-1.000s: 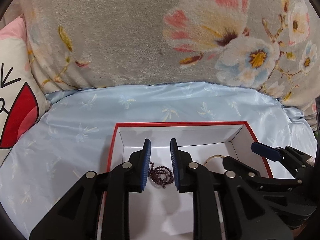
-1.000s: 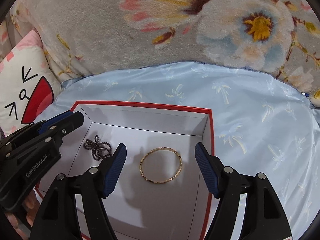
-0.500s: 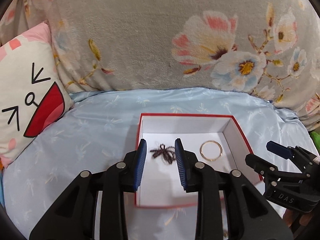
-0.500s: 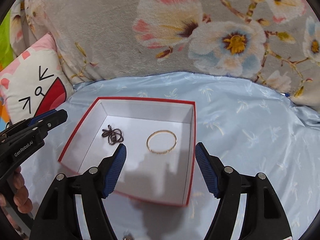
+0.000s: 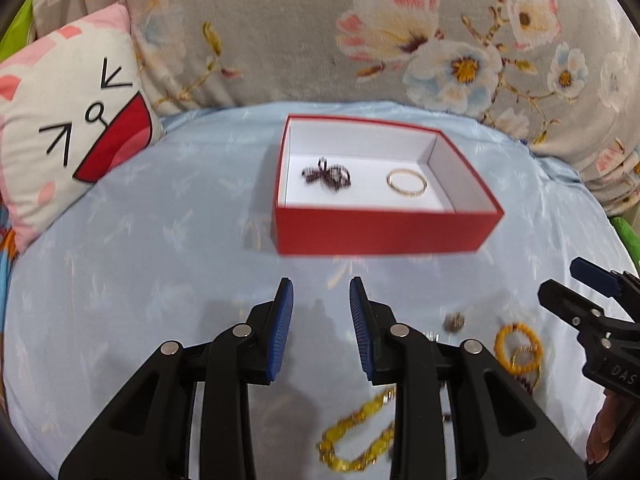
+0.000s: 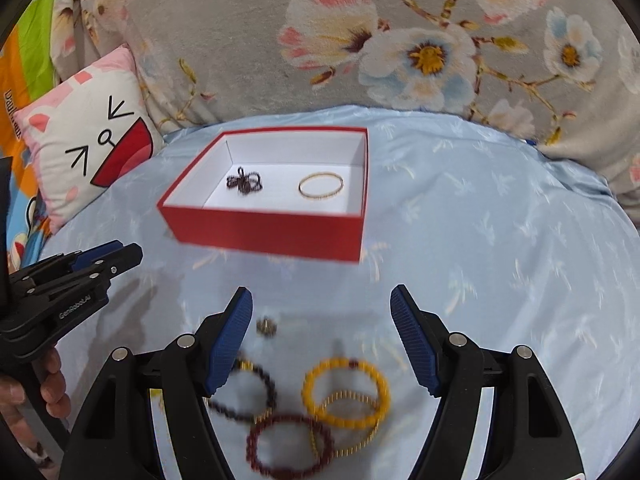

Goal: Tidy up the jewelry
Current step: 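Reach the left tool to the yellow beaded bracelet and grasp it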

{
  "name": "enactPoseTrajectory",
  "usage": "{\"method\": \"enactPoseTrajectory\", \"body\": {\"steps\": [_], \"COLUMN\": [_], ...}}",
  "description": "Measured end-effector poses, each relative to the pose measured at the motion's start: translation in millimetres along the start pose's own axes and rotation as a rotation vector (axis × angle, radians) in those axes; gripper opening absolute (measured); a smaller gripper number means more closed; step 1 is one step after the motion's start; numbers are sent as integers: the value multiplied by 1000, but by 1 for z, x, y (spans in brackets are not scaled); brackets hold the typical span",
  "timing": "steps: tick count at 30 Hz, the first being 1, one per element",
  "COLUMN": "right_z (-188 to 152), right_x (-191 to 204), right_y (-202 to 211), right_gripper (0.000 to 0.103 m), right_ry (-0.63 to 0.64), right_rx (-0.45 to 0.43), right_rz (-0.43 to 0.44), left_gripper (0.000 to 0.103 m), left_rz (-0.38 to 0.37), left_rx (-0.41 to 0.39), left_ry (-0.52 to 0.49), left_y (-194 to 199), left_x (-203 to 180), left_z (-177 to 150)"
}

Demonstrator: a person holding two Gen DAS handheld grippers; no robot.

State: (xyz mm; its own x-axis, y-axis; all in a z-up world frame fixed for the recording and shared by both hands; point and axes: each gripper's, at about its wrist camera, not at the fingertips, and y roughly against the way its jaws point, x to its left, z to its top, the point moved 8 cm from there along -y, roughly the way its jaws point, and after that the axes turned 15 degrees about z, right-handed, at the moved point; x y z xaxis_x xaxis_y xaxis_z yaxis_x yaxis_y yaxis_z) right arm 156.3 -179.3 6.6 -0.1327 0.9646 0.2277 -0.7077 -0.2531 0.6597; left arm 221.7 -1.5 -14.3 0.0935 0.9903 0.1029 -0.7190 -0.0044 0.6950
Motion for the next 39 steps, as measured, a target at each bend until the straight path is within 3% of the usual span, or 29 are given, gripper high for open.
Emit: {"method": "enactPoseTrajectory", "body": {"steps": [8,15,22,32,39], "right_z": [-62,-86,-97,-103,-105], "right_x": [-3,-7,-11,-22,-20], "right_y": [17,26,24,21,19], "right_gripper": [69,69,69,69,69], "right_ry": [-46,-71,-99,-142,-139], "right_rx": [35,44,53,53,58], "right_rz": [-22,-40,-34,-36,-30], "left_gripper": [28,28,30,43,42], "left_rz": [-5,-20,-20,-44,-41], "left_rx": [60,90,82,78,78], "left_ry": [-6,-8,-7,-13,-16], "left_y": [1,3,3,6,3], "left_x": [-7,-12,-14,-20,-23], "left_z": [-54,-76,-78,-79,-79]}}
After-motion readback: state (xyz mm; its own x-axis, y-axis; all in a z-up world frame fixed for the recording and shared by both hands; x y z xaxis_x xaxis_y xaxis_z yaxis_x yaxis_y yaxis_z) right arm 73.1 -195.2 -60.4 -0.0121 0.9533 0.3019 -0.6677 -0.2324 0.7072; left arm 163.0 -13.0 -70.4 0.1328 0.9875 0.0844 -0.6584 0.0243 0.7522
